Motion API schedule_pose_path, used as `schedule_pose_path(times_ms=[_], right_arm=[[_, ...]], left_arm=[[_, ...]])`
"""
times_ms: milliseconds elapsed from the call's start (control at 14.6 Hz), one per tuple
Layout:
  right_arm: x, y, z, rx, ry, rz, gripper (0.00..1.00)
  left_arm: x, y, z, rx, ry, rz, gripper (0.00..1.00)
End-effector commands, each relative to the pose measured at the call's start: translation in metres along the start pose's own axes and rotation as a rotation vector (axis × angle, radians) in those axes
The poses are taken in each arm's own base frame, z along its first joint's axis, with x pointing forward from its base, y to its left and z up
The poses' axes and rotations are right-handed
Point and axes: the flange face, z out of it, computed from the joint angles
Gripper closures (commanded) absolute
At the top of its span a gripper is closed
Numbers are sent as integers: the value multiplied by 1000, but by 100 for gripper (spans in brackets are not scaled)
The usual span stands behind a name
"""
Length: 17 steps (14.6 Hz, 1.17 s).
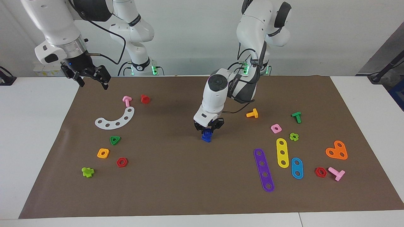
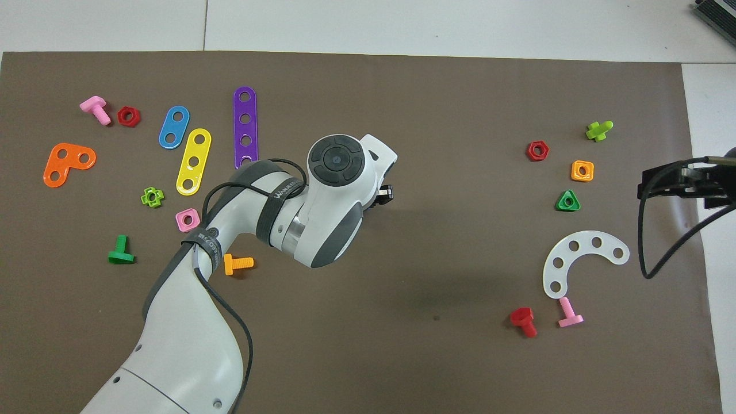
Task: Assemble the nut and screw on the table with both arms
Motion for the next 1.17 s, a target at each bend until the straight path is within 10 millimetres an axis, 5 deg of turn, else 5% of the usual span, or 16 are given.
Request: schedule_pose_path(times_ms=[0, 275, 549, 755, 824, 1099], right_arm=[[-3, 1, -1, 21, 11, -7, 0], [-3, 1, -1, 21, 11, -7, 0], [-3, 1, -1, 21, 11, -7, 0], [-3, 1, -1, 21, 11, -7, 0], [-3, 1, -1, 21, 11, -7, 0], [-3, 1, -1, 21, 11, -7, 0]], left_arm=[[-4, -1, 3, -6, 15, -13, 39], [-3, -1, 1, -4, 14, -14, 13], [21, -16, -27, 19, -19, -49, 9], [64, -73, -64, 13, 0, -126, 8], [73, -95, -92, -9, 26, -124, 8], [87, -187, -142, 11, -22, -62, 8]])
